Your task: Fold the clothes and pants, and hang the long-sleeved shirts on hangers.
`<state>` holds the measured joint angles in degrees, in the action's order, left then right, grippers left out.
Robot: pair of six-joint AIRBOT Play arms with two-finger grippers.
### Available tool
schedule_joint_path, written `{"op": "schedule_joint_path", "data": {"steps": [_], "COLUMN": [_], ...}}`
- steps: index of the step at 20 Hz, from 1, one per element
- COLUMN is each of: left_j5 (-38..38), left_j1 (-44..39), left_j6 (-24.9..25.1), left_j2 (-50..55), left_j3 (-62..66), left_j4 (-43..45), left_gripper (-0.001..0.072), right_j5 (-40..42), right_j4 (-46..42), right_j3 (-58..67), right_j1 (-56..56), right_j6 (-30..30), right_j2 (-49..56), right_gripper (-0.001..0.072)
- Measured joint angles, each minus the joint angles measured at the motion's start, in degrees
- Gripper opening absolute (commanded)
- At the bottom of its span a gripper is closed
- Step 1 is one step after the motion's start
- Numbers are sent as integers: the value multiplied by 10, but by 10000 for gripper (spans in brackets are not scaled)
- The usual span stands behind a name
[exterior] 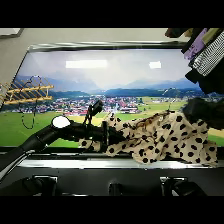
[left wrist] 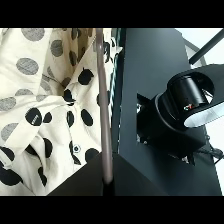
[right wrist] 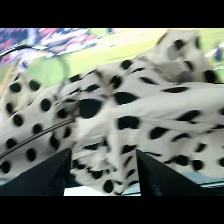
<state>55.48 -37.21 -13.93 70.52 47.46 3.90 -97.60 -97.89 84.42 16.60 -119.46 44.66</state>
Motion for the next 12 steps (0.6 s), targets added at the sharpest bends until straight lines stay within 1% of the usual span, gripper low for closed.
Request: {"op": "schedule_joint_path", "data": {"steps": [2,5,10,11,12], "left_j5": [0,2,5,5,5], "left_j1": [0,0,0,0,0], "left_j6": [0,0,0,0,0], "left_j2": [0,0,0,0,0], "left_j3": [0,0,0,0,0], "left_j4": [0,-1,0,0,0], "left_gripper": [15,15,15,15,15], "right_j5": [-7,-9,11,16,19], "right_j4": [-44,-72,-69,-57,-40], "right_j3": [0,0,26,44,62], "right_j1": [0,0,-2,-13,-33], "right_j6": [-11,-39,-70,-73,-73], "right_j2": [0,22,78,91,102], "right_gripper": [483,499,503,503,487]}}
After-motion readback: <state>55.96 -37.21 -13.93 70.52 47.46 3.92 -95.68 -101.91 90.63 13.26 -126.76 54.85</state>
